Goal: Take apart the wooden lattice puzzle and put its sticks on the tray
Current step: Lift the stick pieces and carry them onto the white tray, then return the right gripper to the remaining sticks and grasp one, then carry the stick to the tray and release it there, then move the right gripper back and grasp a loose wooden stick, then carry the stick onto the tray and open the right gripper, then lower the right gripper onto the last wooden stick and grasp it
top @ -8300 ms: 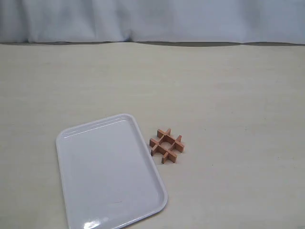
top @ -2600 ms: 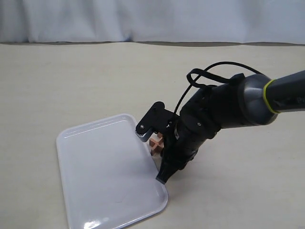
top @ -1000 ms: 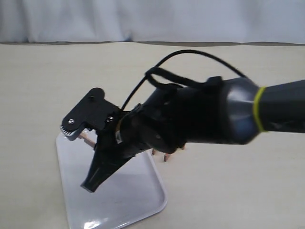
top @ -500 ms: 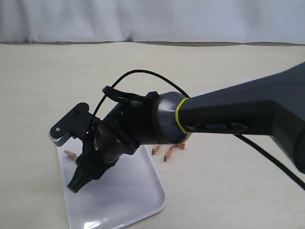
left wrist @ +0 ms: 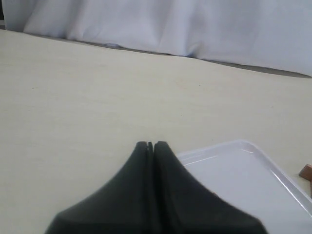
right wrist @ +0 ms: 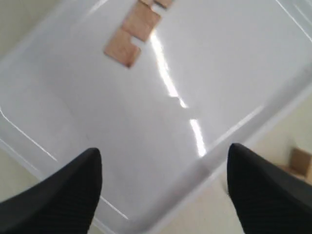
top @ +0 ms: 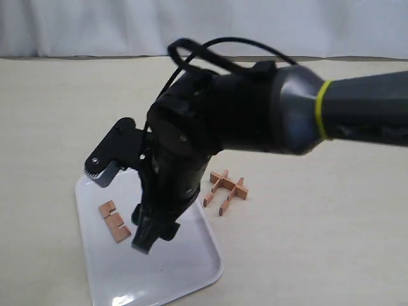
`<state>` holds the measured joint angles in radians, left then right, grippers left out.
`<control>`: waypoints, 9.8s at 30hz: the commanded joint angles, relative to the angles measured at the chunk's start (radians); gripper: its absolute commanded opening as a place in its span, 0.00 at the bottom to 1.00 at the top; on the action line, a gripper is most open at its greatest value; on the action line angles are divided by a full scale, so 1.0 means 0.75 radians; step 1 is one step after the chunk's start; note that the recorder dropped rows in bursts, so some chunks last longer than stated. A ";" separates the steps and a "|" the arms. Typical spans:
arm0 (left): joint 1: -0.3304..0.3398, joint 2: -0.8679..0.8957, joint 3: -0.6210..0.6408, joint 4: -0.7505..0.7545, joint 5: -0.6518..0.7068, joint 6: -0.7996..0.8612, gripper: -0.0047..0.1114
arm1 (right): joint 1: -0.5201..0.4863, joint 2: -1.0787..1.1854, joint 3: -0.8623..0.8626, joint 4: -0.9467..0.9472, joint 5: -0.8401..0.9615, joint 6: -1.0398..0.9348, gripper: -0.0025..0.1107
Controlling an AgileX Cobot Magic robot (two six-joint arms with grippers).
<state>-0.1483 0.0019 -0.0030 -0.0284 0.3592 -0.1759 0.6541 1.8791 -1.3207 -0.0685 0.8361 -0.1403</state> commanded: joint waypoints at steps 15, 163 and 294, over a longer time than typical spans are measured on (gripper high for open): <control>0.003 -0.003 0.004 -0.009 -0.018 -0.001 0.04 | -0.606 -0.149 0.437 -0.044 -0.255 -0.084 0.62; 0.003 -0.003 0.004 -0.009 -0.018 -0.001 0.04 | -0.357 -0.209 0.477 -0.311 -0.340 0.337 0.84; 0.003 -0.003 0.004 -0.009 -0.018 -0.001 0.04 | -0.392 -0.256 0.397 -0.059 -0.403 0.287 0.87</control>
<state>-0.1483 0.0019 -0.0030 -0.0284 0.3592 -0.1771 0.3655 1.6969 -1.0228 -0.1075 0.5279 0.0667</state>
